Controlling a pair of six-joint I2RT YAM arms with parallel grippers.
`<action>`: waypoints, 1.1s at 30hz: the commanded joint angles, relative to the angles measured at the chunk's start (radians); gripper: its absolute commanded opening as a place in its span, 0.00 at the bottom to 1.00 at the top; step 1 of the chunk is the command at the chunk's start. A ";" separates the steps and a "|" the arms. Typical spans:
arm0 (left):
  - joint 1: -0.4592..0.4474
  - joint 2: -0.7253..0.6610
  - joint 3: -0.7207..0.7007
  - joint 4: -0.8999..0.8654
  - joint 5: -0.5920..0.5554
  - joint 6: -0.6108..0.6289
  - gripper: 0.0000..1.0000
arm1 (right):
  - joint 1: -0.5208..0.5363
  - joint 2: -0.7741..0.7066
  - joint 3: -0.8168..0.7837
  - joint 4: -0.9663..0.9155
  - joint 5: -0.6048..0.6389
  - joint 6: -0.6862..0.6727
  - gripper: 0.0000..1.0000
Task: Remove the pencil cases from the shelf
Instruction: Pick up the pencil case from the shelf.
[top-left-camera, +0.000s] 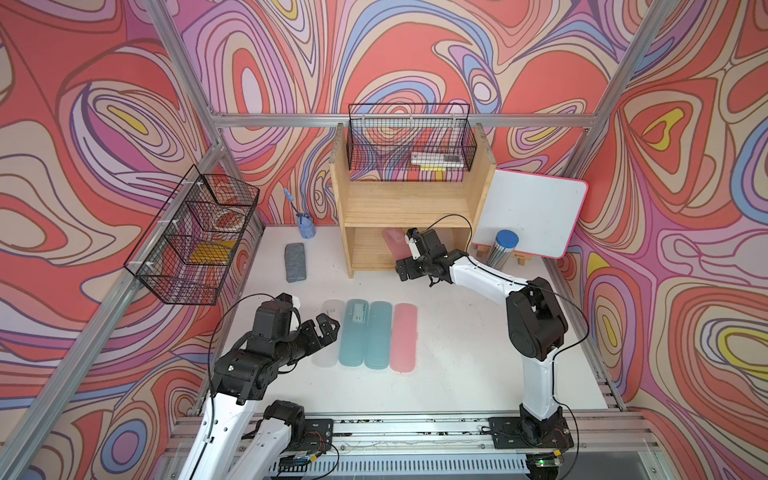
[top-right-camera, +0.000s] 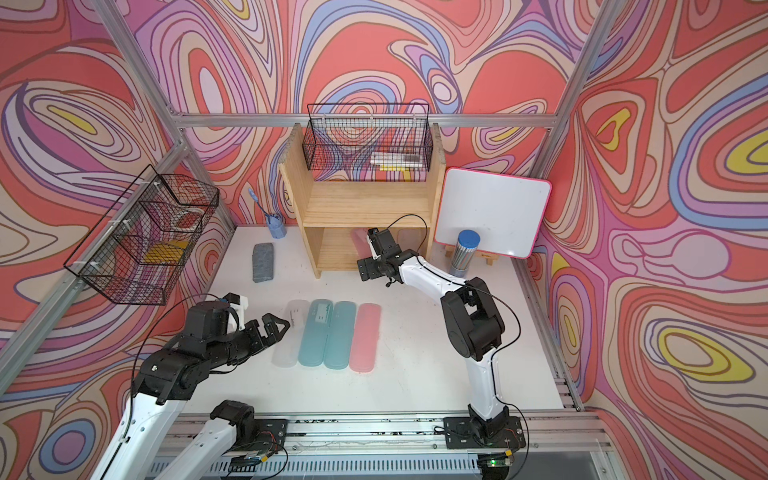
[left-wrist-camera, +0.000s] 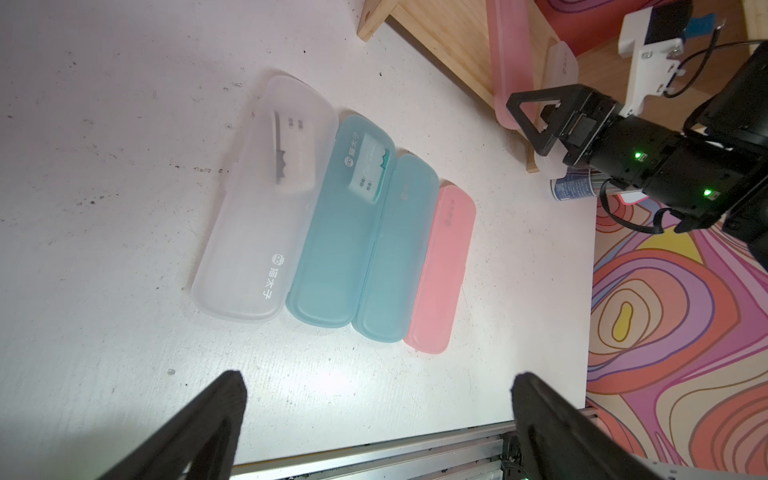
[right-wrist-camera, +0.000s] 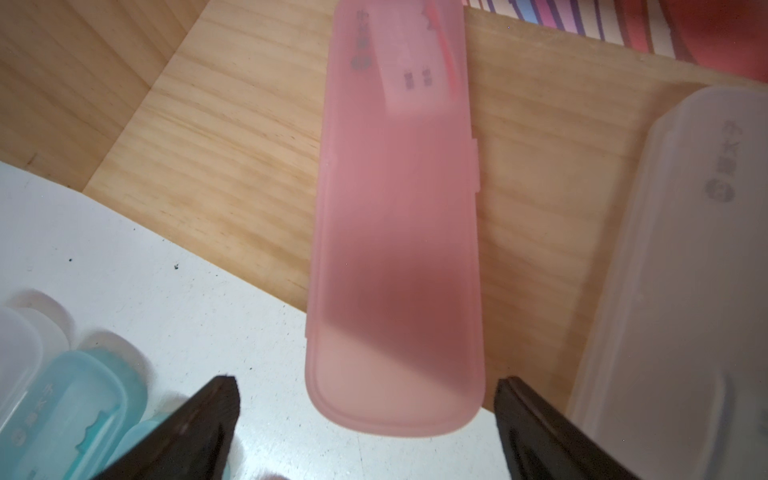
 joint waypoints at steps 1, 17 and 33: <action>0.004 0.002 -0.007 0.012 -0.011 0.014 0.99 | -0.006 0.030 0.031 -0.020 -0.021 0.022 0.98; 0.004 -0.013 -0.012 -0.001 -0.019 0.012 0.99 | -0.005 0.085 0.086 -0.039 -0.063 0.109 0.94; 0.004 -0.007 -0.017 0.010 -0.015 0.012 0.99 | 0.012 0.139 0.152 -0.075 0.057 0.128 0.92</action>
